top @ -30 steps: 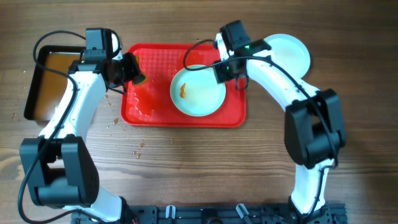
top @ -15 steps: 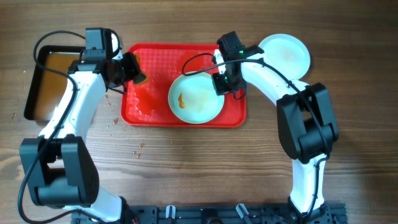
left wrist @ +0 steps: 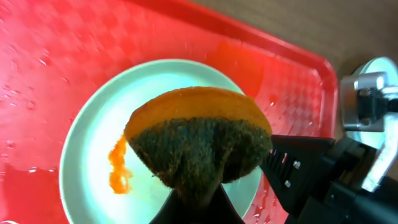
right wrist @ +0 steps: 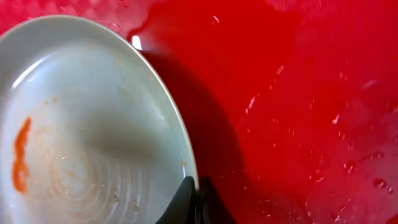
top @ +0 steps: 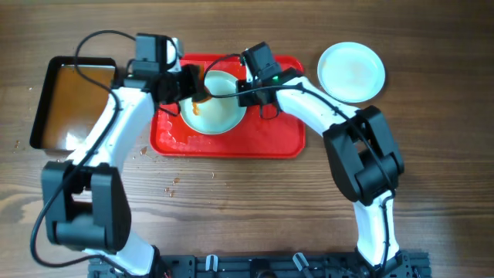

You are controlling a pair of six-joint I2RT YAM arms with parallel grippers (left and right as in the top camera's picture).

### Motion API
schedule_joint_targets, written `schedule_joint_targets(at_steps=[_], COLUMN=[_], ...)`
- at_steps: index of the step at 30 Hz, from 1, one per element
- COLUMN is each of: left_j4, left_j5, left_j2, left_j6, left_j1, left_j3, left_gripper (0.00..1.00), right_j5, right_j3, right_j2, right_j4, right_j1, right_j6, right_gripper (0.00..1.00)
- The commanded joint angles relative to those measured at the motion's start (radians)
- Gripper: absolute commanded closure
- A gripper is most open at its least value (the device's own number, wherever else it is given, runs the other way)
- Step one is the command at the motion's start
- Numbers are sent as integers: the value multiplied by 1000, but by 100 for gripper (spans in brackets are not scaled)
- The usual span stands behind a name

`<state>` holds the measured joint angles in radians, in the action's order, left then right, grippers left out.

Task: Clean dirty plates on tray and stack at the side
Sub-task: 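Scrub the last plate with the sponge while the right gripper holds it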

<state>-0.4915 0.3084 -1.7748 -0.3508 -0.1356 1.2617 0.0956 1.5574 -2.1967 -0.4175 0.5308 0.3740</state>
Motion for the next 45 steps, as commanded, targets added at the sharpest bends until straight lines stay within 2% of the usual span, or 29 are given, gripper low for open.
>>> schedule_joint_targets(at_steps=[1,4,7,10,20,22,24,30,36,39,41,45], left_j4=[10,10,27,86,145,146,142,133,134,124,92,0], left_j5=[-41,-77,-45,26,47,79,103,115,147,111,29,-259], left_j2=[-56,-105,-159,-186,-220,-235,-247,-251,-255,-274,-285,-287], left_j6=[-6,-10,-96,-100,-98,-67,-10,8,59,59,60,60], left_j1=[-7,-7,-9,-22,-46,-55,-64,-65,-65,-65,-65,-64], left_j3=[-1,-1,-1,-1,-1,-1,-1,-1,-1,-1,-1,-1], left_gripper=[96,96,96,96,96,96,96,96,96,96,96,96], right_j5=[-97,-96,-96,-96,-95,-67,-8,-17,-16,-16,-16,-16], right_j3=[-2,-2,-2,-2,-2,-2,-2,-2,-2,-2,-2,-2], right_j2=[-19,-19,-19,-19,-19,-19,-19,-19,-19,-19,-19,-19], right_j4=[-11,-12,-12,-16,-18,-16,-2,-21,-26,-32,-40,-52], right_j1=[-5,-5,-5,-4,-5,-5,-5,-5,-5,-5,-5,-5], right_j6=[84,127,152,150,149,116,19,-65,-67,-68,-68,-68], right_gripper=[96,96,96,96,96,96,96,96,96,96,96,96])
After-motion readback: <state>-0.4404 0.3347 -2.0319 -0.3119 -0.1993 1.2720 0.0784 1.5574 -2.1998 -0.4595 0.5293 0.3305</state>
